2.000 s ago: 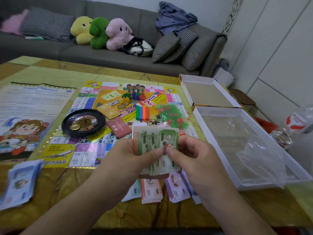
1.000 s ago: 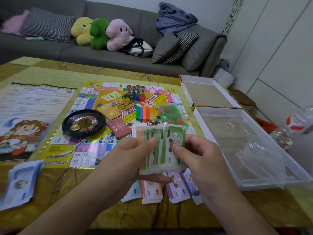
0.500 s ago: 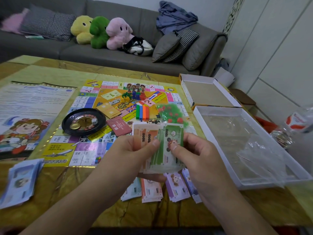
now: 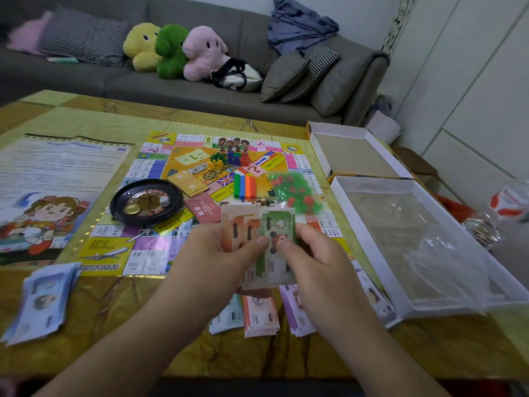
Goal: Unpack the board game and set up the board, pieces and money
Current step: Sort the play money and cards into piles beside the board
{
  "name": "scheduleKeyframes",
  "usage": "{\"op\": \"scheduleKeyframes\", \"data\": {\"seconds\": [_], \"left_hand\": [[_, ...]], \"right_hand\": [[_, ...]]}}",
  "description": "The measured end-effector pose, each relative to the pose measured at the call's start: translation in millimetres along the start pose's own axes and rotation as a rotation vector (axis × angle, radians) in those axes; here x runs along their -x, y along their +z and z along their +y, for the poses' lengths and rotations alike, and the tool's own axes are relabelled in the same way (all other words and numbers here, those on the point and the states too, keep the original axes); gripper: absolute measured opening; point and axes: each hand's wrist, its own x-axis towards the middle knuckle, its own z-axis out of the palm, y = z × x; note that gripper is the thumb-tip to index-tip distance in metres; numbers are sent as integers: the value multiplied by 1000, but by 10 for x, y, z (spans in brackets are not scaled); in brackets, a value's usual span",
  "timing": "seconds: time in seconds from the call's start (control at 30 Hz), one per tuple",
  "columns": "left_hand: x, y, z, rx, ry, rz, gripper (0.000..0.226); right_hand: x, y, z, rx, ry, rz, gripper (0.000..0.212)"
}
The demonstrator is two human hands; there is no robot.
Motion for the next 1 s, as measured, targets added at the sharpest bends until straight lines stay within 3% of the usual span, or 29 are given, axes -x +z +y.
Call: {"op": "scheduleKeyframes", "data": {"seconds": [0.17, 0.3, 0.53, 0.83, 1.0], "left_hand": [[-24, -122, 87, 46, -9, -19, 16], [-127, -402, 134, 63, 23, 126, 14], [-108, -840, 160, 56, 93, 254, 9], [-4, -1046, 150, 59, 60, 244, 12], [36, -1084, 171, 113, 25, 164, 13]], "right_hand": [[-54, -51, -125, -82, 60, 71, 11], [-111, -14, -179, -164, 128, 158, 19], [-114, 291, -164, -9, 224, 9, 19], [40, 1046, -78, 304, 186, -155, 22], [157, 1275, -110, 883, -69, -155, 36]]}}
